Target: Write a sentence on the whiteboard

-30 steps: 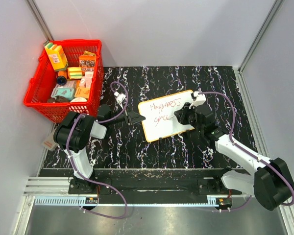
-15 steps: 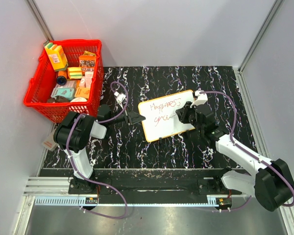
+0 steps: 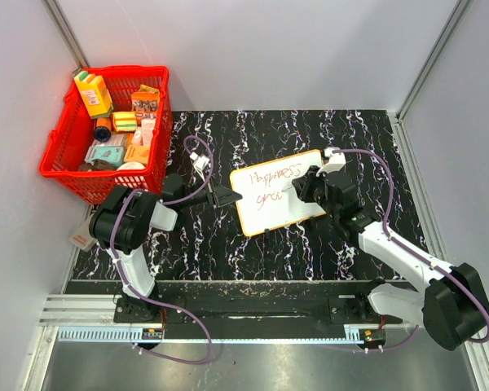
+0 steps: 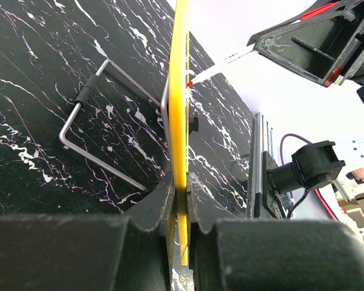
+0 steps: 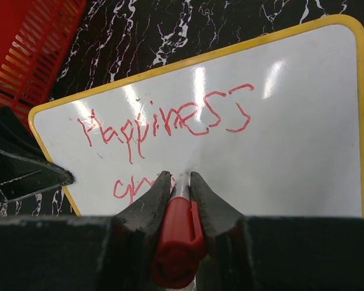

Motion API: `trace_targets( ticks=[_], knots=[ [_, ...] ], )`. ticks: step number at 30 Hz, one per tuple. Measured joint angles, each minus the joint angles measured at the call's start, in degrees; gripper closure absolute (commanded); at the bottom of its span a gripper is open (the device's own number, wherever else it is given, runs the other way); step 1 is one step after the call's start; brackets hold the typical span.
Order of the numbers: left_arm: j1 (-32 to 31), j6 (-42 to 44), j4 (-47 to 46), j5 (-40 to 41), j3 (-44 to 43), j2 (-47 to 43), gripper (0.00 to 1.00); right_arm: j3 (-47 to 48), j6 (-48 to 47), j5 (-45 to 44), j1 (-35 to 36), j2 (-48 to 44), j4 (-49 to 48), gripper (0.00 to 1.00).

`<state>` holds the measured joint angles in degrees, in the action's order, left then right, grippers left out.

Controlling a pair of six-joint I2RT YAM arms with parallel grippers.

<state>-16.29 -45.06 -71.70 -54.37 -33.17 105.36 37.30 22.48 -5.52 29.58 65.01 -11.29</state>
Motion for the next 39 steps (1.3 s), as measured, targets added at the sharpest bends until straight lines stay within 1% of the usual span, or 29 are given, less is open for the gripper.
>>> trace_targets(
  ticks=[28, 39],
  knots=[
    [0.00, -0.02, 0.04, 0.11, 0.00, 0.00, 1.00, -1.07, 0.04, -0.04, 0.00, -0.35, 1.29, 1.00],
    [-0.04, -0.02, 0.04, 0.13, 0.00, 0.00, 1.00, -0.90, -0.33, -1.57, 0.00, -0.57, 2.62, 1.00]
  ],
)
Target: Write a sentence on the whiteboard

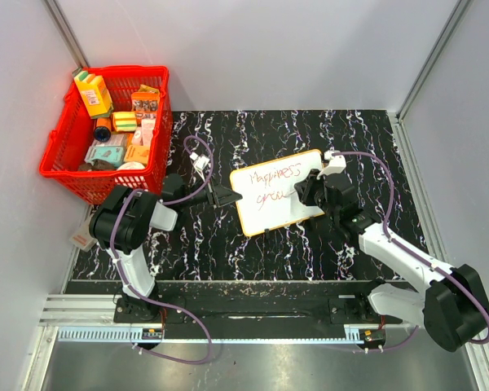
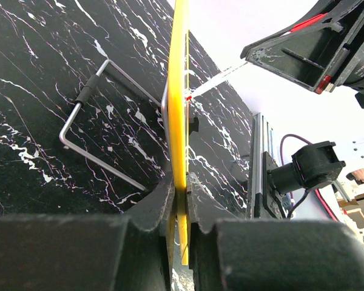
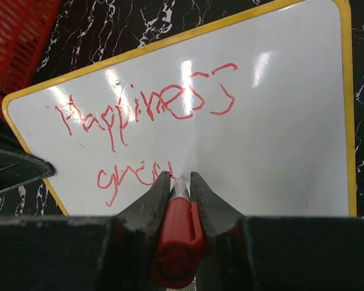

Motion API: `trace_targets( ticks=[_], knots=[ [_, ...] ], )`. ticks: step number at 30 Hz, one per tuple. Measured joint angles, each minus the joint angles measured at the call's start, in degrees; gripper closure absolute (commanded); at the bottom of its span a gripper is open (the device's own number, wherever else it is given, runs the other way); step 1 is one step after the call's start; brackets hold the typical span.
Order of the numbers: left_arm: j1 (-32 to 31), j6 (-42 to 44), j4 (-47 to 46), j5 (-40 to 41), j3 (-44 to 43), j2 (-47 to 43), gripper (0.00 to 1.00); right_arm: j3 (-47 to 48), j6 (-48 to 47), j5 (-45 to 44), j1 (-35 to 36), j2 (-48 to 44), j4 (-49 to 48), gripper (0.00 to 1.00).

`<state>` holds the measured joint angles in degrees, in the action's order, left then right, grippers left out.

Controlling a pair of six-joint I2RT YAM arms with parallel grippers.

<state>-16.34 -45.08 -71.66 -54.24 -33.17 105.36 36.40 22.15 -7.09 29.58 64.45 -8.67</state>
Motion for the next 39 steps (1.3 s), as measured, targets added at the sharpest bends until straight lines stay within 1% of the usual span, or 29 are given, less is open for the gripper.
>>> trace_targets(
  ticks=[14, 22, 31, 39],
  knots=[
    [-0.09, 0.02, -0.04, 0.00, 0.00, 0.00, 1.00, 1.97, -0.52, -2.49, 0.00, 0.15, 0.35, 1.00],
    [-0.11, 0.02, -0.04, 0.00, 0.00, 0.00, 1.00, 2.36, -0.72, -2.47, 0.00, 0.09, 0.57, 1.00],
    [-0.11, 0.02, -0.07, 0.00, 0.00, 0.00, 1.00, 2.10, -0.72, -3.13, 0.00, -5.14, 1.57, 1.00],
    [-0.13, 0.02, -0.07, 0.00, 0.00, 0.00, 1.00, 2.03, -0.72, -3.98, 0.00, -2.19, 1.60, 1.00]
  ],
)
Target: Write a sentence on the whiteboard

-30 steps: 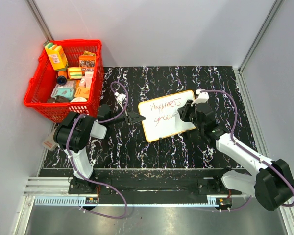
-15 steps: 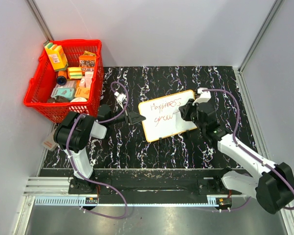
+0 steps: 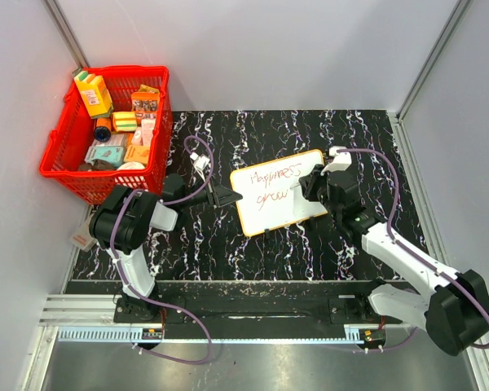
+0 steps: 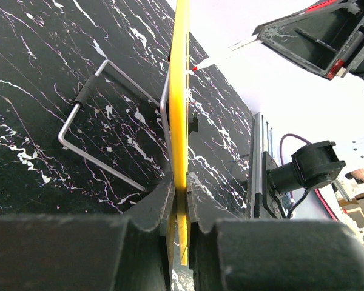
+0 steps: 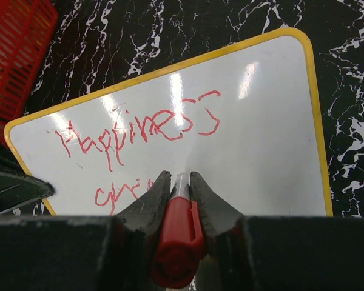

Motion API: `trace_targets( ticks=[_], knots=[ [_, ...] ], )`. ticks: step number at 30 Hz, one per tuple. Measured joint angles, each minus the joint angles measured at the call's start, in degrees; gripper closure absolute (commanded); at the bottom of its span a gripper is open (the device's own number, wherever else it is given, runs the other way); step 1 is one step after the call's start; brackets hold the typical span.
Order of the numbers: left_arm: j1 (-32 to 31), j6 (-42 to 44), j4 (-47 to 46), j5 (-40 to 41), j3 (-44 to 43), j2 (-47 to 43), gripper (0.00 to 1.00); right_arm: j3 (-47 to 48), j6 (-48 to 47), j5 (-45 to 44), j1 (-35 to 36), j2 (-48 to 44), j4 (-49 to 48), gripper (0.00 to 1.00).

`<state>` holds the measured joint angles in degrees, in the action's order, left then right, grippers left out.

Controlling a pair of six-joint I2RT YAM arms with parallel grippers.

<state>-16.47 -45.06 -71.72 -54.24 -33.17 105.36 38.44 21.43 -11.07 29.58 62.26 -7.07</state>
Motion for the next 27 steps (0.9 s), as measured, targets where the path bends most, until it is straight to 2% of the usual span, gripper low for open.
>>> trace_targets(
  ticks=[27],
  knots=[
    [0.00, -0.02, 0.00, 0.02, 0.00, 0.00, 1.00, -0.59, 0.07, 1.01, 0.00, 1.95, -0.79, 1.00]
  ],
)
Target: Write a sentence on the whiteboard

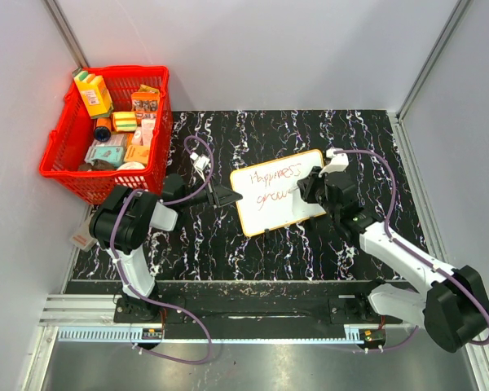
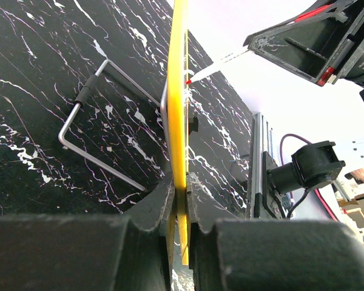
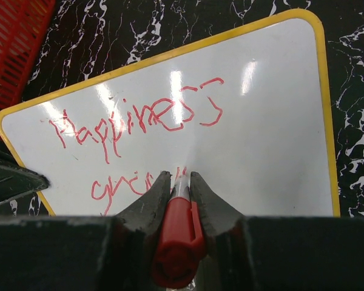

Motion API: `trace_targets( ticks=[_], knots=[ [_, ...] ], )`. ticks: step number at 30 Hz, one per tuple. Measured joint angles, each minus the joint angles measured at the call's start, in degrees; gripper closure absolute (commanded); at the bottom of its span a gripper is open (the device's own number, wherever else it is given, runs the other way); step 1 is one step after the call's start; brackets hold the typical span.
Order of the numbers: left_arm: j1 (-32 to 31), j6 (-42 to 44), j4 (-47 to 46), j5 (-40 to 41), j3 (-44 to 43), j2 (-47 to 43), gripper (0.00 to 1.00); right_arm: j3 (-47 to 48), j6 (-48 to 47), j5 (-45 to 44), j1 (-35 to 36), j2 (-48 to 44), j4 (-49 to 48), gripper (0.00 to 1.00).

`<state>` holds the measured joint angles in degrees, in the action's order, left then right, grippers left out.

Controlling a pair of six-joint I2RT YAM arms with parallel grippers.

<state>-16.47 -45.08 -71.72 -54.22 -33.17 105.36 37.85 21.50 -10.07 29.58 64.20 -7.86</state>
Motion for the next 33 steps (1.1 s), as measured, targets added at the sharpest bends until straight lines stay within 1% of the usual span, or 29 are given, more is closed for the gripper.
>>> trace_targets(
  ticks=[12, 33],
  knots=[
    [0.00, 0.00, 0.04, 0.00, 0.00, 0.00, 1.00, -2.05, 0.44, 0.61, 0.00, -0.94, 0.28, 1.00],
    [0.00, 0.02, 0.04, 0.00, 0.00, 0.00, 1.00, -2.91, 0.52, 1.03, 0.02, -2.12, 1.95, 1.00]
  ],
)
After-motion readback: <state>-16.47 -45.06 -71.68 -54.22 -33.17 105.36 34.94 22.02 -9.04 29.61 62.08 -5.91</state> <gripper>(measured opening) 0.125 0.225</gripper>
